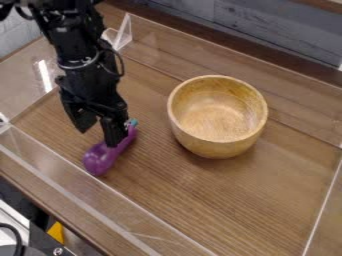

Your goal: Put the purple eggplant in the brown bowl

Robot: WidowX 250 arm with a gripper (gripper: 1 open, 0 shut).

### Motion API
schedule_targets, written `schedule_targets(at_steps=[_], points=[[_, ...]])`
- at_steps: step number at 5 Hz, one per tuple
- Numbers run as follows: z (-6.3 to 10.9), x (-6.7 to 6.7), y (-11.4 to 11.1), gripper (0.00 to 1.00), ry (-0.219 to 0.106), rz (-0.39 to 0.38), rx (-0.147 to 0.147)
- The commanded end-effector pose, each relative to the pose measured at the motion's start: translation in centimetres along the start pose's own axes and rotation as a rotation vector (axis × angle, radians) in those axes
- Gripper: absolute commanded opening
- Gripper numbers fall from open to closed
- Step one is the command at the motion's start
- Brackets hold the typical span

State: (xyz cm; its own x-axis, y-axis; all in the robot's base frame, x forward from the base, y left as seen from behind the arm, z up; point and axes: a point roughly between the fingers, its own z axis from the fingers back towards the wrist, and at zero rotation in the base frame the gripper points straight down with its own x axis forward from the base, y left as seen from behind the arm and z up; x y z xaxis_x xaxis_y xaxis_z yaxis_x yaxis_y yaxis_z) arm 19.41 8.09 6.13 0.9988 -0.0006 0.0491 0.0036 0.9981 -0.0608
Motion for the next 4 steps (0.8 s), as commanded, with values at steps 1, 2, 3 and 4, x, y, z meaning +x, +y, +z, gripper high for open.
schedule_targets(at_steps=[1,2,3,4], points=[[-0.1,0.4,0.3,1.0,-0.035,0.011,0.002],[-0.6,0.4,0.3,1.0,-0.048,0.012,-0.006],[-1.1,0.4,0.3,1.0,-0.06,0.012,-0.015],[-1.6,0.5,0.3,1.0,-0.073,0.014,-0.024]])
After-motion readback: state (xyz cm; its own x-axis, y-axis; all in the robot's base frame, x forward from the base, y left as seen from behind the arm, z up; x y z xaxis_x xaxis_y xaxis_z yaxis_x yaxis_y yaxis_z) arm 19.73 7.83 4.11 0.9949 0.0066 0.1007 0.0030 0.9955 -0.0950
